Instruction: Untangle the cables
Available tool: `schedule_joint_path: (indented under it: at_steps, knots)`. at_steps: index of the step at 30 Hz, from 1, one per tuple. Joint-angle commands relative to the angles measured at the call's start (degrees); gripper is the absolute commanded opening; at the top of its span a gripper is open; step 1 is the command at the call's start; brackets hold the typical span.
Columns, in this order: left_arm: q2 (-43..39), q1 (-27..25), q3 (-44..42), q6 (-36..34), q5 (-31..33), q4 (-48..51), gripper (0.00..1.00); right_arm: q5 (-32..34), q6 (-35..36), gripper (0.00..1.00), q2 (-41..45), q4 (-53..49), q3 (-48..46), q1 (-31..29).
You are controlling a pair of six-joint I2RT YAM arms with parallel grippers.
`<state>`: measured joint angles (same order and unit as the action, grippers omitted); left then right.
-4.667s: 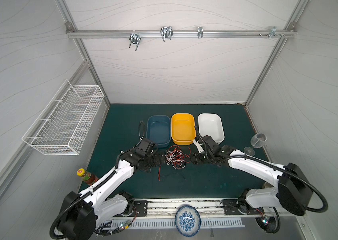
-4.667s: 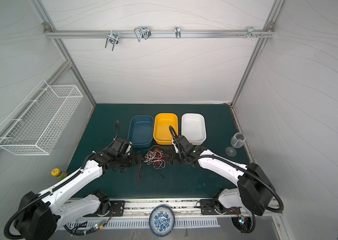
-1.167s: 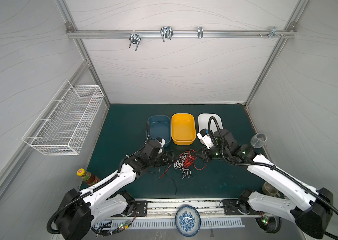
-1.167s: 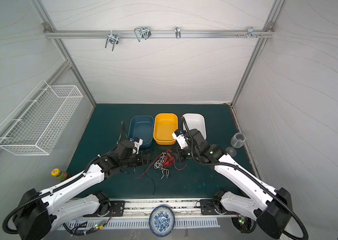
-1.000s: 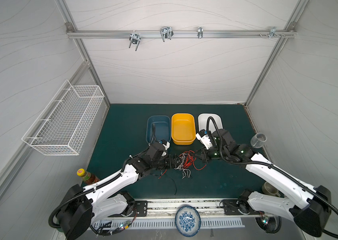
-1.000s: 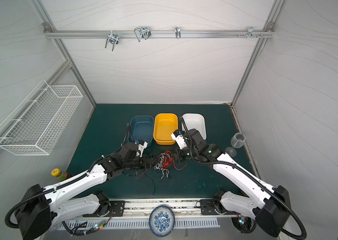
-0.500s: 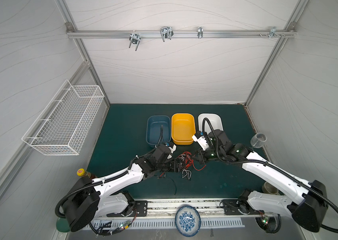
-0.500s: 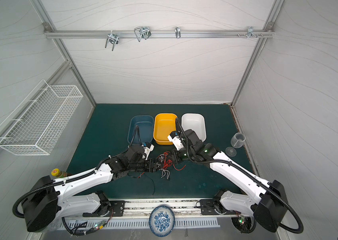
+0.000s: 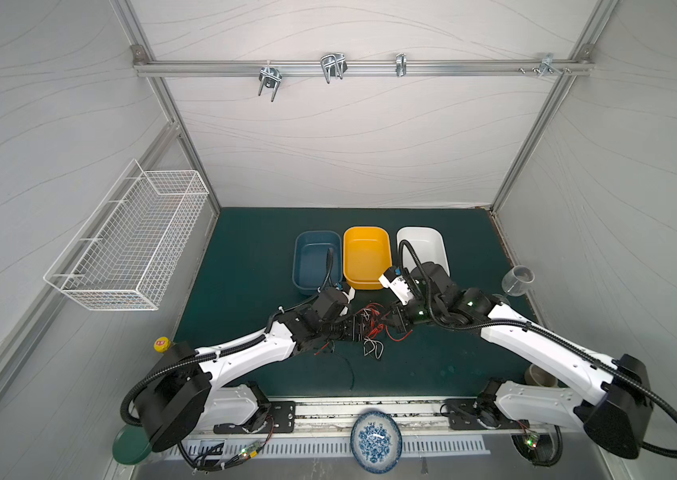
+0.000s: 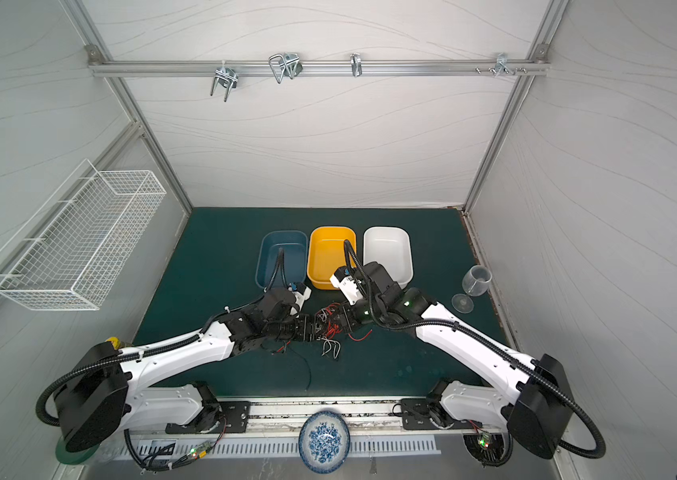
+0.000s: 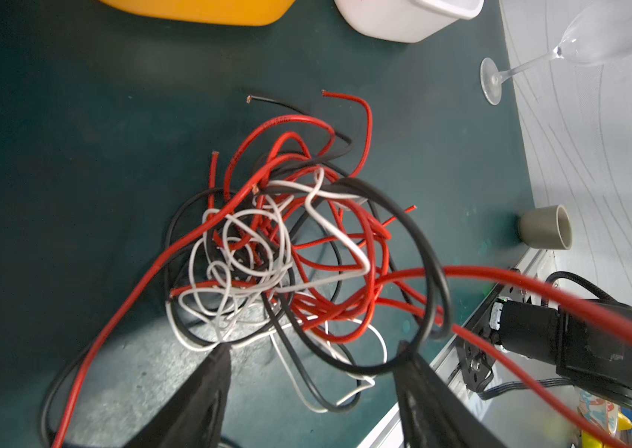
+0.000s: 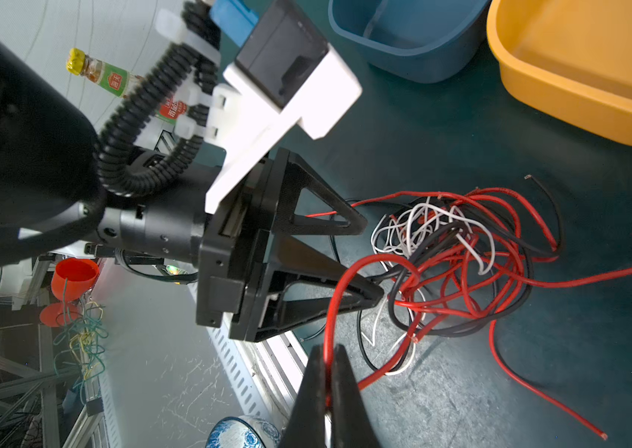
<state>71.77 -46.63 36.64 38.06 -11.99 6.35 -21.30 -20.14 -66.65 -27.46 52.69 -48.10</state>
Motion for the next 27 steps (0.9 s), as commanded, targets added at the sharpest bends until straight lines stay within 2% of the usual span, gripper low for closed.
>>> schedule_joint_path:
  at_steps: [1, 4, 9, 12, 16, 21, 27]
  knots:
    - [0.84, -0.37, 2.57, 0.12, 0.56, -3.37, 0.66, 0.18, -0.49, 0.00, -0.34, 0.64, 1.01, -0.62]
    - [1.65, -0.45, 3.22, -0.19, 0.64, -3.30, 0.61, 0.21, -0.53, 0.00, -0.33, 0.52, 0.86, -0.74]
    - [2.50, -0.43, 3.76, -0.46, 1.37, -3.01, 0.44, -0.94, -1.07, 0.00, 0.30, 1.15, 0.49, -0.75]
    - [2.54, -0.39, 4.36, -0.45, 2.11, -2.68, 0.38, -1.43, -1.28, 0.00, 0.49, 1.23, 0.42, -0.76]
    - [2.76, -0.44, 5.37, -0.60, 2.24, -2.61, 0.25, -2.09, -1.81, 0.00, 0.81, 1.69, -0.43, -0.74]
    - [2.42, -0.39, 5.28, -0.58, 2.41, -2.73, 0.00, -1.45, -1.84, 0.00, 2.16, 1.07, -1.17, -0.71]
    - [-1.86, -0.40, 4.34, -0.53, 3.46, 0.71, 0.00, 2.43, -5.21, 0.00, 6.49, 1.55, -4.42, 1.68]
